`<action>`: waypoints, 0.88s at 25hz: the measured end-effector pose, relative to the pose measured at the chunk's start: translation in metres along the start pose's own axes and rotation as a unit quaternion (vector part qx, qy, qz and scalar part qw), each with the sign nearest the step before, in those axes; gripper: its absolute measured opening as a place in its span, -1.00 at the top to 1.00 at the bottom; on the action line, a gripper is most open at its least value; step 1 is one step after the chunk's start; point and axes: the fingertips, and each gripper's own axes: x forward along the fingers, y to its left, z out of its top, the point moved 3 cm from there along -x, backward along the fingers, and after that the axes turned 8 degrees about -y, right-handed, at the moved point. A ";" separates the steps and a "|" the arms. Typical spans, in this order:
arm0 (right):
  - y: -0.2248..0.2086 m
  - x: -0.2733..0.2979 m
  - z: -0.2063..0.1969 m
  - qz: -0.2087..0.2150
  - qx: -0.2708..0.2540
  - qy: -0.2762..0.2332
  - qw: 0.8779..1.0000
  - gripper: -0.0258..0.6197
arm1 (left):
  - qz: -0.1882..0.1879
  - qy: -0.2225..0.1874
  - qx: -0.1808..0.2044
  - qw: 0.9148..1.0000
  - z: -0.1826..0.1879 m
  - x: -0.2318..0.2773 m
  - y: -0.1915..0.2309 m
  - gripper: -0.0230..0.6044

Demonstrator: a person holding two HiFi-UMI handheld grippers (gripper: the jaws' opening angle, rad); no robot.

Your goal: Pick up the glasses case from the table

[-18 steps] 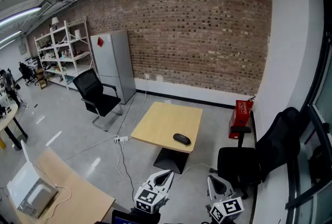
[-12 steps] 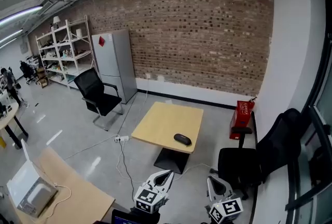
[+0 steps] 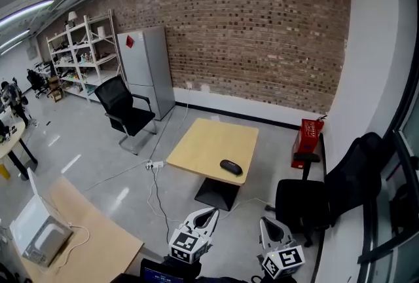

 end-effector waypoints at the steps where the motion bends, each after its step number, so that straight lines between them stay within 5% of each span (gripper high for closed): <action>1: -0.001 -0.001 -0.001 0.002 0.000 0.001 1.000 0.91 | 0.000 0.001 0.000 1.000 -0.002 0.001 -0.002 0.93; 22: -0.030 0.020 -0.040 0.038 0.026 0.048 0.998 0.91 | -0.006 0.052 -0.011 0.999 -0.038 0.038 -0.010 0.93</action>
